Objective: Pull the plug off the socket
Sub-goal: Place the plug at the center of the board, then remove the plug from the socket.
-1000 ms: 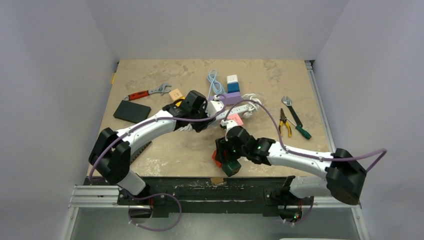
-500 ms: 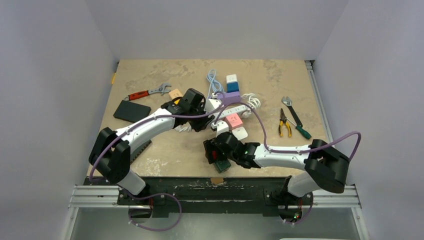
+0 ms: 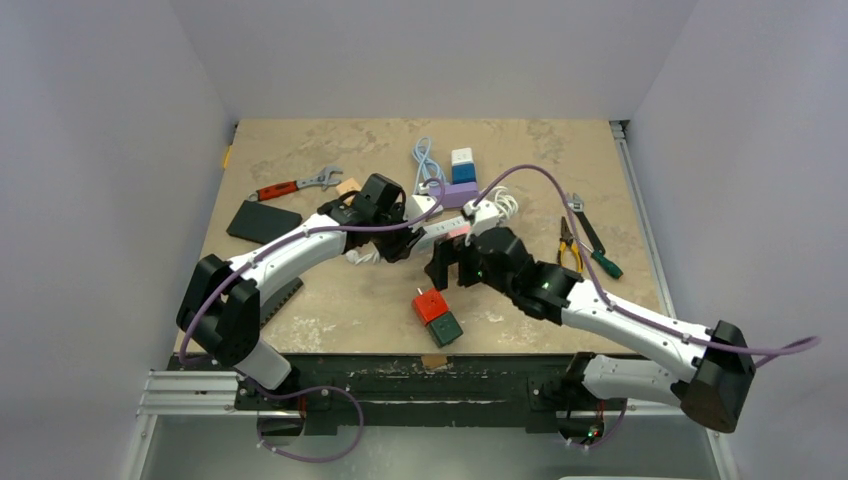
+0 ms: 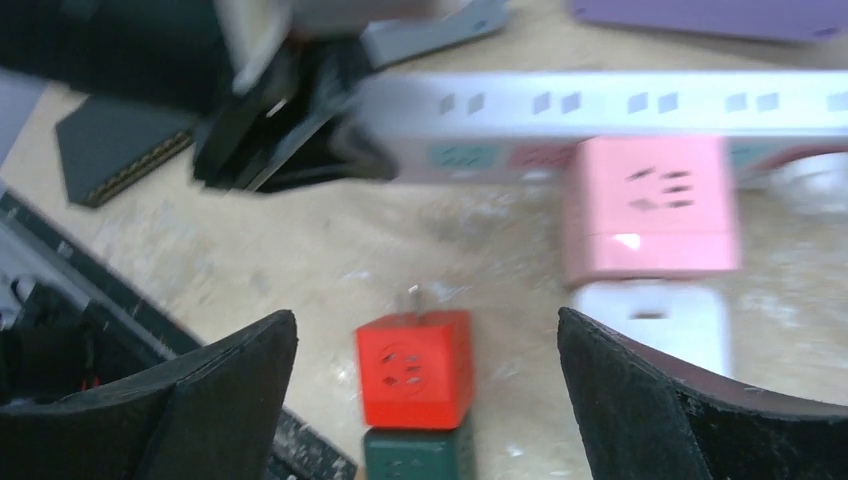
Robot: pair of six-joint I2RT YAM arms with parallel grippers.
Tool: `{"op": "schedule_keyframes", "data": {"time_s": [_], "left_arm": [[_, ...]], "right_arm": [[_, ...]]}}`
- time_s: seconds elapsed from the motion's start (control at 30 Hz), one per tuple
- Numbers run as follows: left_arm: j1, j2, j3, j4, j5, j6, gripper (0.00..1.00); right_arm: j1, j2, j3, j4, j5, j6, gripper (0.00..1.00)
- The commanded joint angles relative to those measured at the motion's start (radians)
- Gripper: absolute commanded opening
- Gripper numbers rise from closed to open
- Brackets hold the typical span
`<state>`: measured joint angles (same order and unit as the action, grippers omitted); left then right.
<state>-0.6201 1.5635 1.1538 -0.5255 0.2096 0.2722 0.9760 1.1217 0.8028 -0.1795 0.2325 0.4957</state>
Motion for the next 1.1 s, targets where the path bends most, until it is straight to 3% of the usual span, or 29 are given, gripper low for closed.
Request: {"op": "schedule_keyframes", "data": {"time_s": [0.0,0.23,0.93,1.07], "left_arm": [[0.02,-0.05,0.043,0.0,-0.043,-0.031,0.0],[0.019,-0.065,0.037,0.002,-0.051,-0.03,0.0],[0.019,-0.084,0.034,-0.01,-0.04,-0.028,0.0],[0.019,-0.086,0.032,-0.014,-0.038,-0.026,0.0]], "right_arm": [[-0.164,-0.036,0.062,-0.093,-0.064,-0.072,0.99],[-0.25,0.041,0.104,-0.144,-0.11,-0.134,0.99],[-0.307,0.321,0.121,0.074,-0.182,-0.186,0.99],[-0.308,0.359,0.132,0.108,-0.191,-0.198,0.94]]}}
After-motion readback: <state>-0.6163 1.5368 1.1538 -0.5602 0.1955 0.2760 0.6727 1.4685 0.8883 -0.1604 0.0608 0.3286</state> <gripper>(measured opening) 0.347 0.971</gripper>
